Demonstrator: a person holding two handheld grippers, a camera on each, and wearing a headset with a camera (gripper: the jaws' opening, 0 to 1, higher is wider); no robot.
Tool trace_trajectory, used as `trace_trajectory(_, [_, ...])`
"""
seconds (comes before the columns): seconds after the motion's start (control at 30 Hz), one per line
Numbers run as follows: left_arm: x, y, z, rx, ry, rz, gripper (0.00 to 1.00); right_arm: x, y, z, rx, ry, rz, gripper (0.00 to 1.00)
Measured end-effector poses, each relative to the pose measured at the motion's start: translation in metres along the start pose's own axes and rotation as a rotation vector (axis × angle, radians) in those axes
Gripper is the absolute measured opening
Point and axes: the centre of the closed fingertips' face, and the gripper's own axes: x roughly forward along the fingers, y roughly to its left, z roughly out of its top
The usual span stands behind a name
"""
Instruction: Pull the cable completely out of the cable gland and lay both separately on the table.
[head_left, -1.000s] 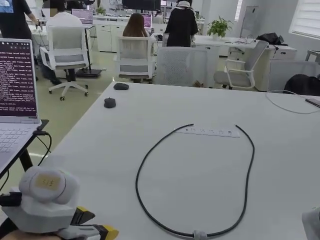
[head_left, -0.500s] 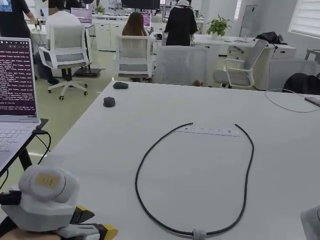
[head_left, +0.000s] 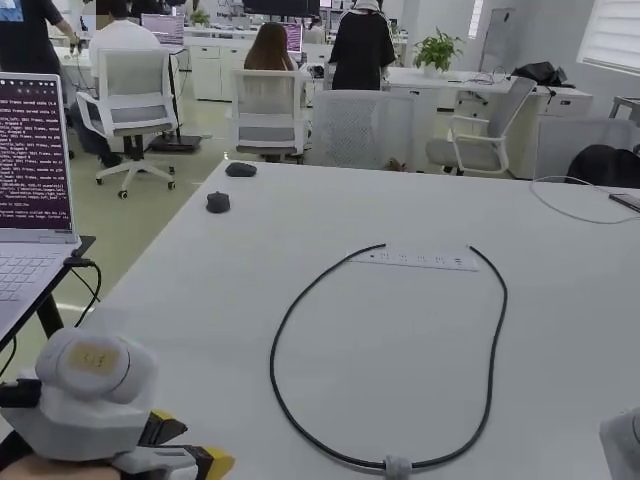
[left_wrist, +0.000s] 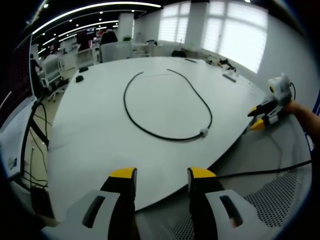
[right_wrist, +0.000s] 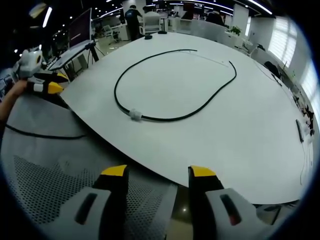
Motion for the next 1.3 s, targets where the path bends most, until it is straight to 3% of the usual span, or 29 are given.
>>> trace_trajectory(0.83, [-0.001, -0.001, 0.002, 0.025, 0.010, 0.001, 0.42, 0.000, 0.001, 0.002, 0.004, -0.006, 0.016, 0.48])
trace_trajectory(0.9, [-0.001, -0.006, 0.003, 0.050, 0.021, -0.010, 0.43, 0.000, 0.001, 0.002, 0.005, -0.007, 0.016, 0.48])
trace_trajectory(1.07, [-0.003, -0.018, 0.013, 0.208, 0.070, -0.024, 0.43, 0.000, 0.000, 0.001, 0.003, -0.006, 0.017, 0.48])
trace_trajectory(1.13, [0.000, -0.029, 0.028, 0.288, 0.061, -0.041, 0.42, 0.000, 0.000, 0.001, 0.003, -0.007, 0.016, 0.48])
trace_trajectory(1.2, [0.006, -0.048, 0.046, 0.310, 0.017, -0.093, 0.42, 0.000, 0.000, 0.002, 0.001, -0.008, 0.017, 0.48])
trace_trajectory(1.3, [0.021, -0.071, 0.063, 0.355, 0.005, -0.152, 0.42, 0.000, 0.000, 0.002, -0.001, -0.010, 0.018, 0.48])
